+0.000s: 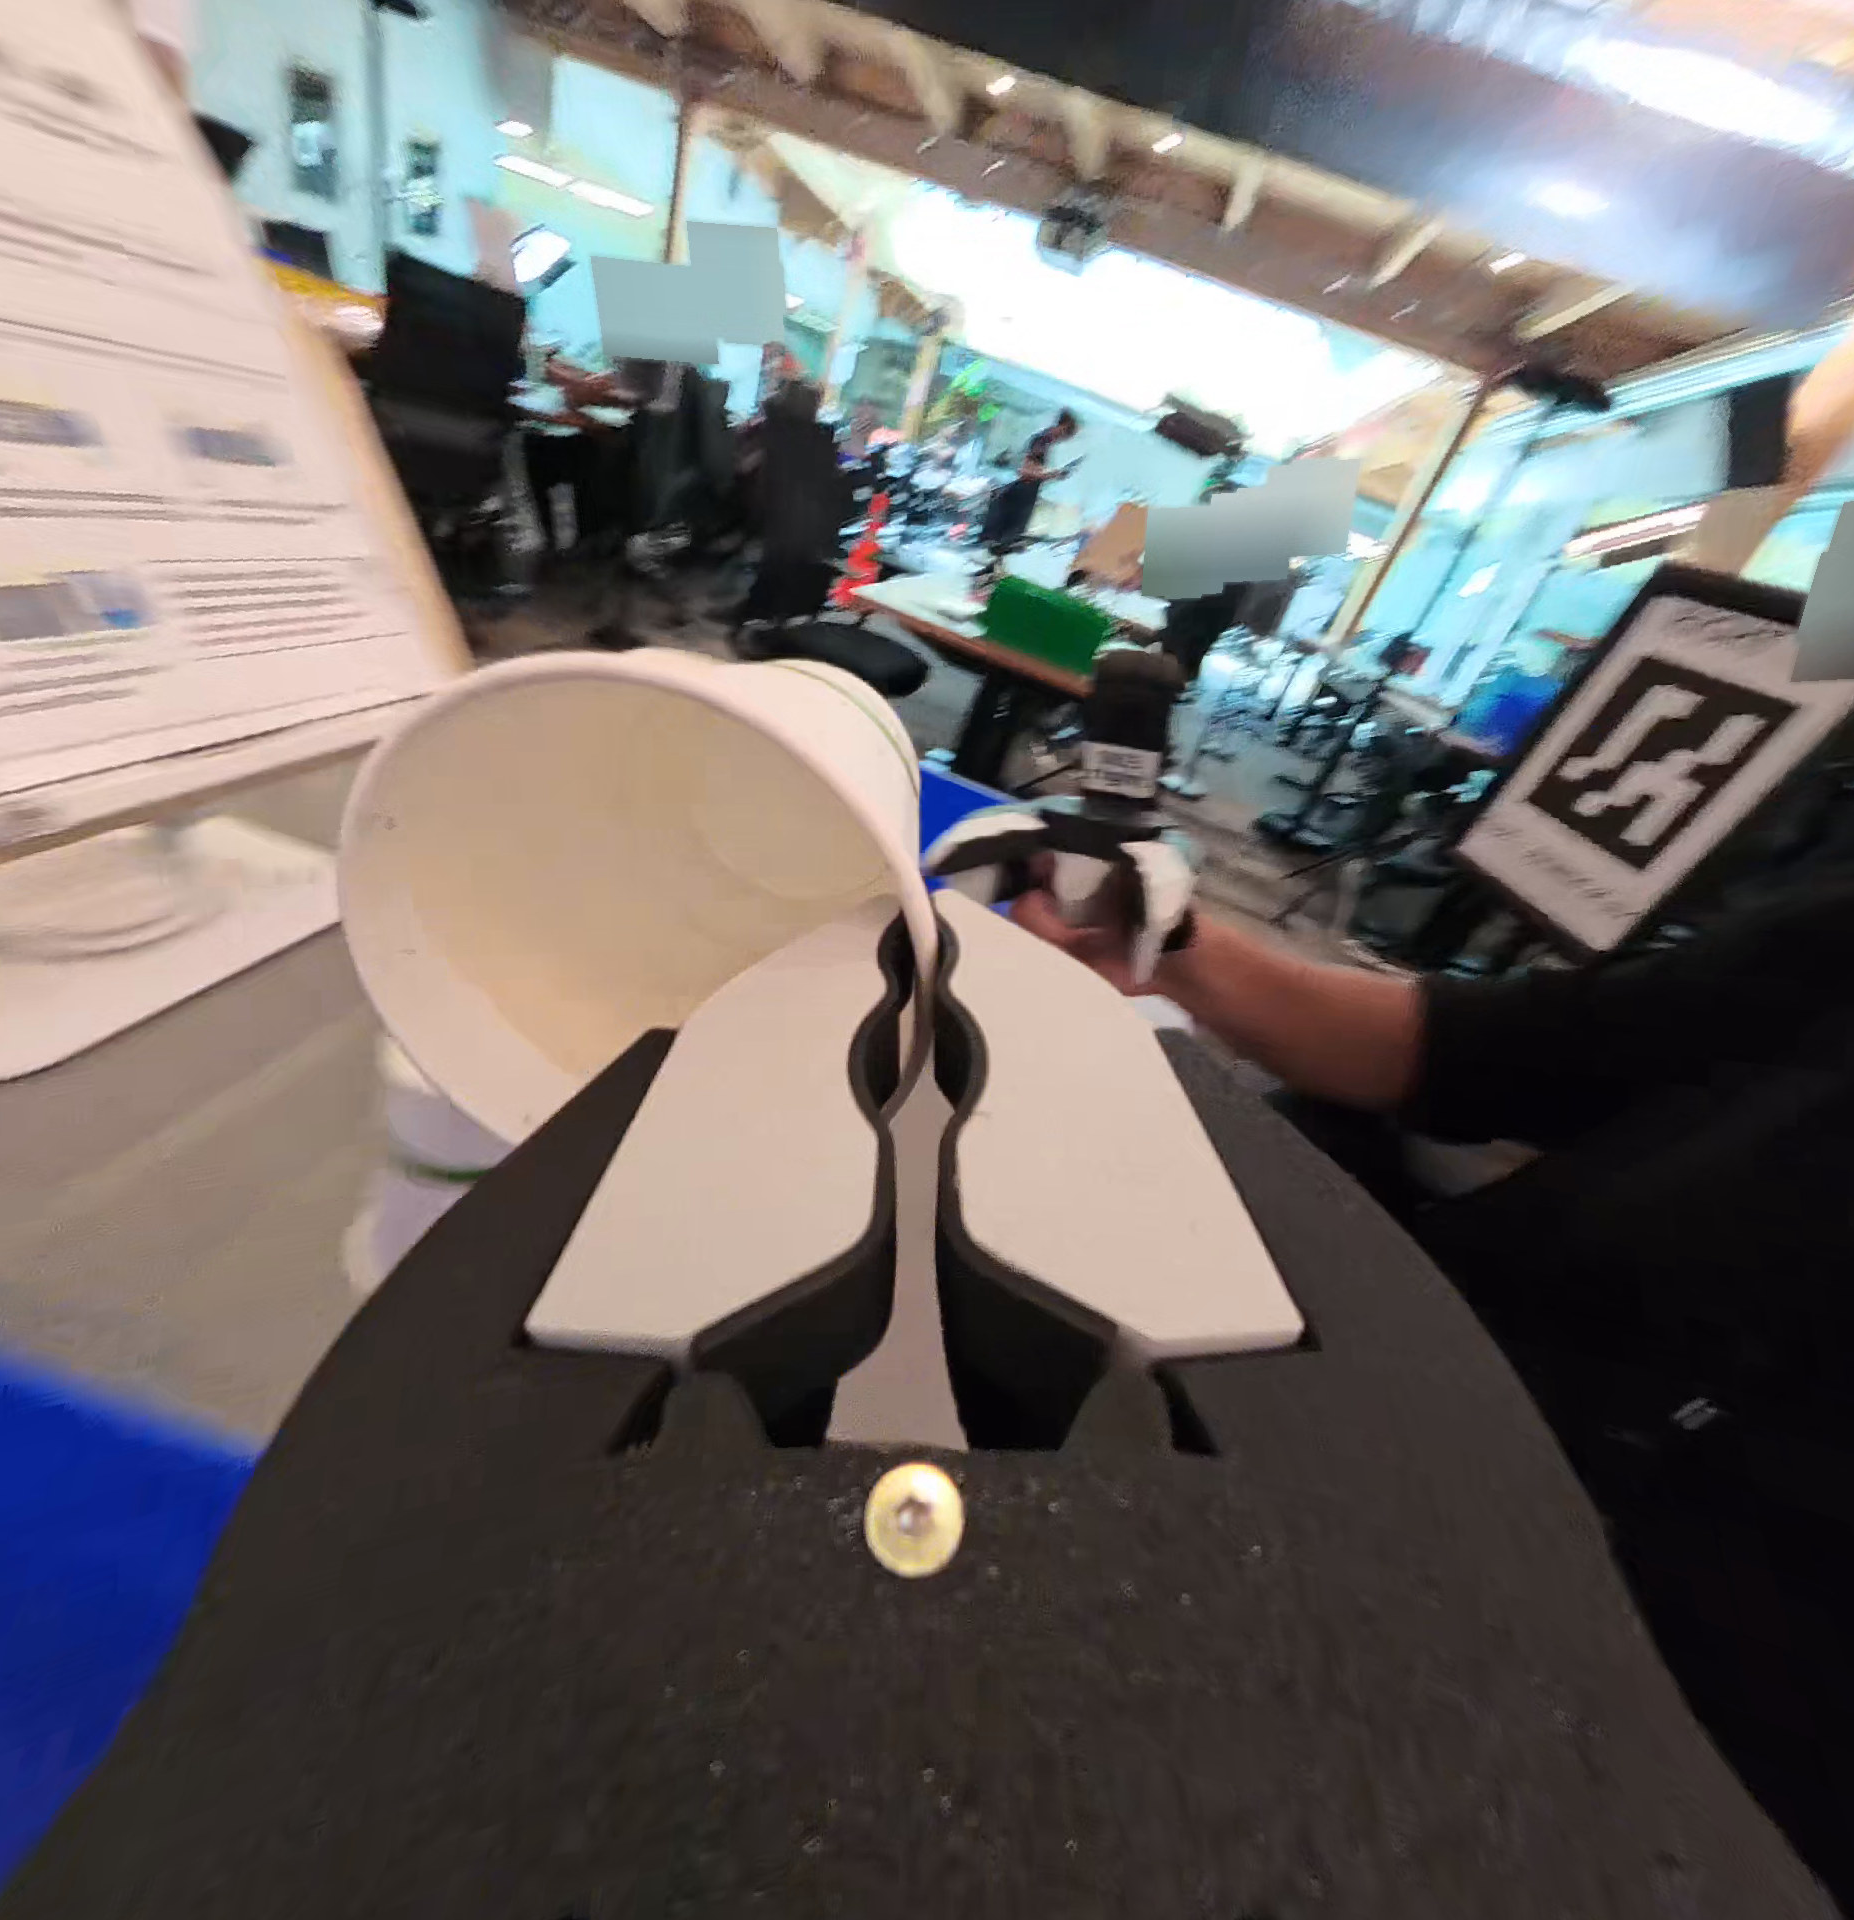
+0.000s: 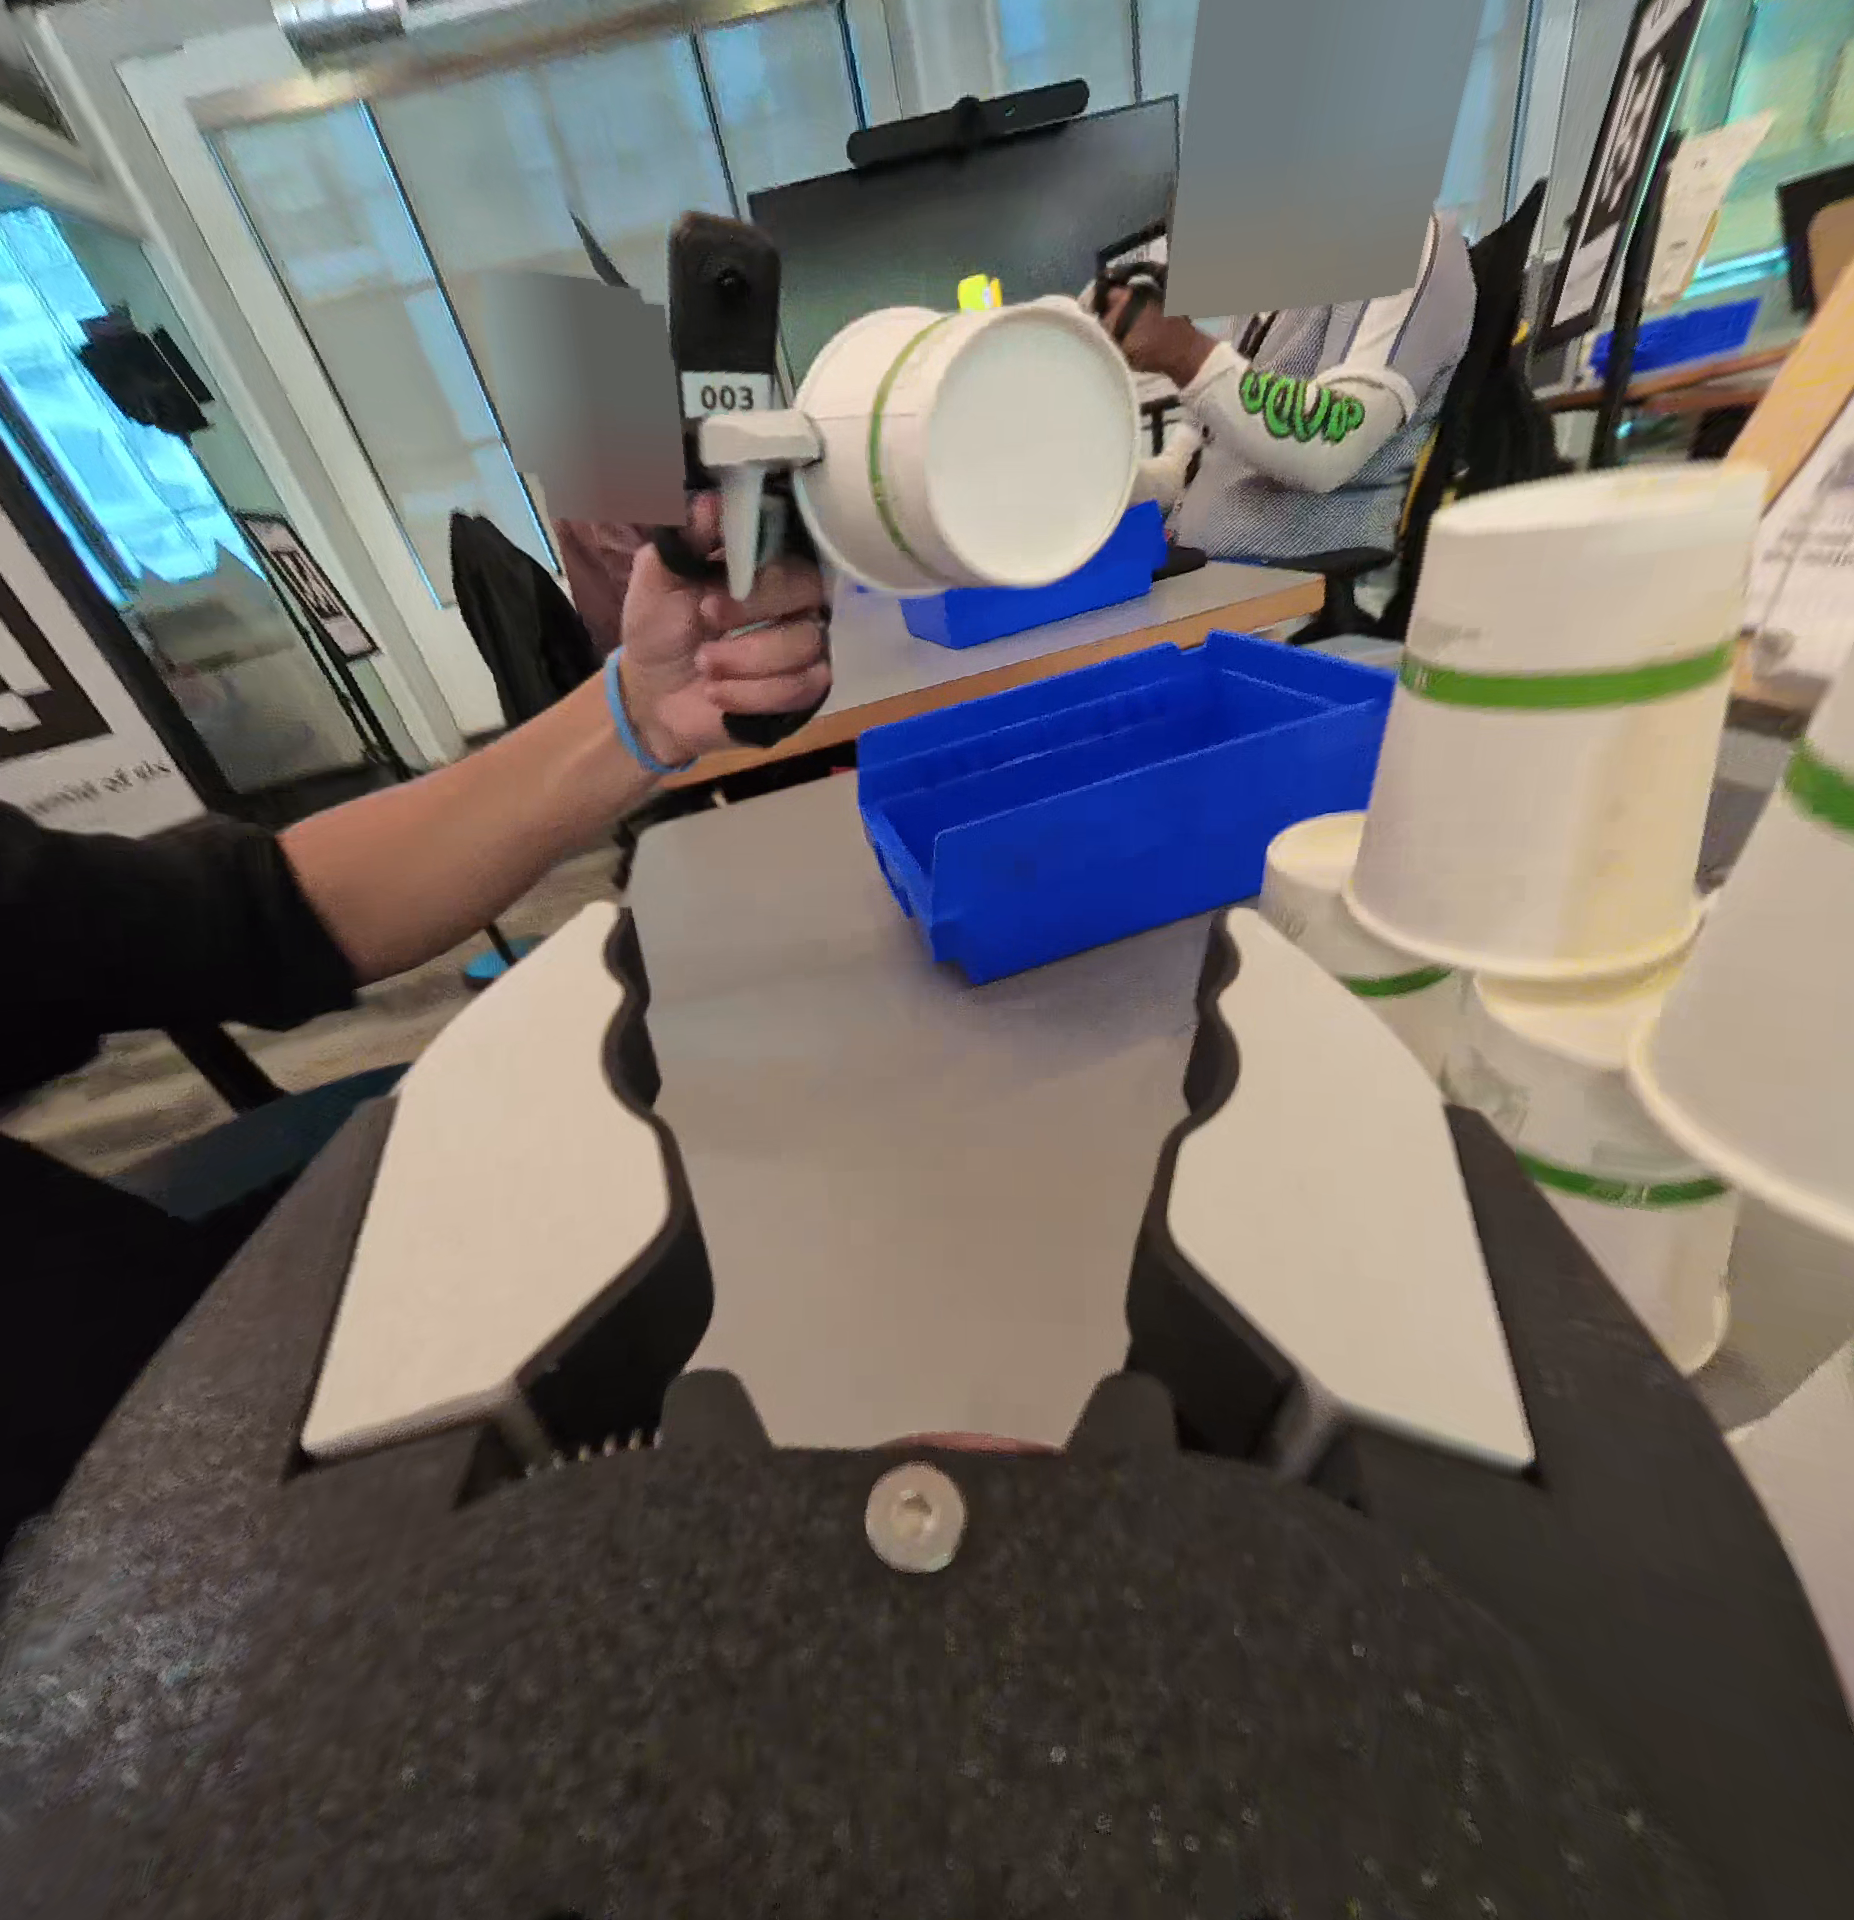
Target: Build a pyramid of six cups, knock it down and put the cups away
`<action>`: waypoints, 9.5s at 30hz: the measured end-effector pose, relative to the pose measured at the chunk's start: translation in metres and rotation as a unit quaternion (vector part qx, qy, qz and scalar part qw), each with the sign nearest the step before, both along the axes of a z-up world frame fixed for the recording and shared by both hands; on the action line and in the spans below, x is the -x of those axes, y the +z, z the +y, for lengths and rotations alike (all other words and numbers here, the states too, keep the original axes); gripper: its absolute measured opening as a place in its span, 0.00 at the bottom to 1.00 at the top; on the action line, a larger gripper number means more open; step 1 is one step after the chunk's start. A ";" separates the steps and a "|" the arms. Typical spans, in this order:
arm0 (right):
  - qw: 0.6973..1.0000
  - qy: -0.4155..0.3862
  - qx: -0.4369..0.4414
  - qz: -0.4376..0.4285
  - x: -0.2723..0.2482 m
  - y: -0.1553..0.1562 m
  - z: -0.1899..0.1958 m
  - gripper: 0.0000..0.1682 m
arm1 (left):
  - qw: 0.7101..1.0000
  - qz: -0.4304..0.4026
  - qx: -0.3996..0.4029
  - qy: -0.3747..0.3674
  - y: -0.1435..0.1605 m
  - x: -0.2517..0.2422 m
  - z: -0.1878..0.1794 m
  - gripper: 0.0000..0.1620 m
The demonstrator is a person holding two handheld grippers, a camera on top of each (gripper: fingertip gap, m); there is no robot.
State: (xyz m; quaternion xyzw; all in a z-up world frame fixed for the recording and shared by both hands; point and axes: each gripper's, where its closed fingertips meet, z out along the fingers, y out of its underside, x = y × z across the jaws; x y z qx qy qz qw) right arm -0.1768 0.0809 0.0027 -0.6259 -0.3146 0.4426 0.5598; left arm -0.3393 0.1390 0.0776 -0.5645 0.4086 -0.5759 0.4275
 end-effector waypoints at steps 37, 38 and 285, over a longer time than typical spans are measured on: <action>0.832 -0.082 0.009 -0.549 -0.040 0.178 0.170 0.48 | 0.925 0.249 -0.037 0.284 -0.164 -0.104 -0.068 0.45; 0.824 -0.072 0.030 -0.561 -0.039 0.170 0.175 0.48 | 0.924 0.256 -0.037 0.281 -0.167 -0.103 -0.070 0.45; 0.966 -0.013 0.019 -0.258 0.005 -0.012 -0.021 0.50 | 0.958 0.244 -0.121 -0.094 -0.093 -0.102 -0.096 0.01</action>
